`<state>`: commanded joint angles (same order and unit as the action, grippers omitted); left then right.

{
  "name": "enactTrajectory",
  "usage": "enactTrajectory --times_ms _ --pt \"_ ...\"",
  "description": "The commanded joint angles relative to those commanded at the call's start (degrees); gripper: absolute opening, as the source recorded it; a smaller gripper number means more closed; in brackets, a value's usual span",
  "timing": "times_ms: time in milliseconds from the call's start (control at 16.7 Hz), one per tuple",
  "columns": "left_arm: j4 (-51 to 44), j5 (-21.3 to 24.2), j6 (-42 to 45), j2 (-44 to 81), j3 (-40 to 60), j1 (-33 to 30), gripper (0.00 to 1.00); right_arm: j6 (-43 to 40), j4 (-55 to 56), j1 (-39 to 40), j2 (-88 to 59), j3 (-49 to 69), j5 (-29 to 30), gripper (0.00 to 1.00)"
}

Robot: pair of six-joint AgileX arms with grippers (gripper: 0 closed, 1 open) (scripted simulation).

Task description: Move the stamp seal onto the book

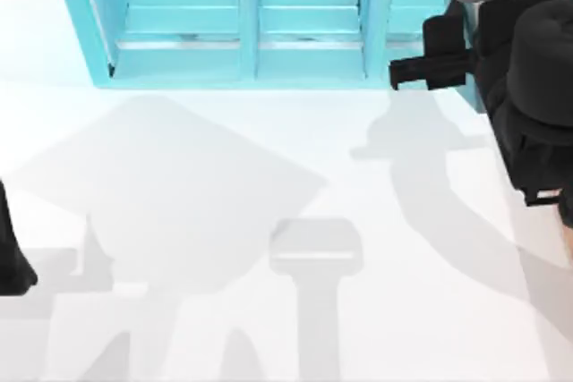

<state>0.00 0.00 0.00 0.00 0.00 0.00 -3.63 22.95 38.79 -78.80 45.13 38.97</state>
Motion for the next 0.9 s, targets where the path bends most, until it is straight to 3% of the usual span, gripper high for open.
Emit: enactTrajectory --times_ms 600,900 --pt "0.0 0.0 0.0 0.0 0.0 0.0 1.0 -49.5 12.1 15.5 -11.4 -11.0 8.8 0.0" --pt "0.0 0.0 0.0 0.0 0.0 0.0 1.0 -63.4 15.9 20.0 -13.8 -15.4 11.2 0.0"
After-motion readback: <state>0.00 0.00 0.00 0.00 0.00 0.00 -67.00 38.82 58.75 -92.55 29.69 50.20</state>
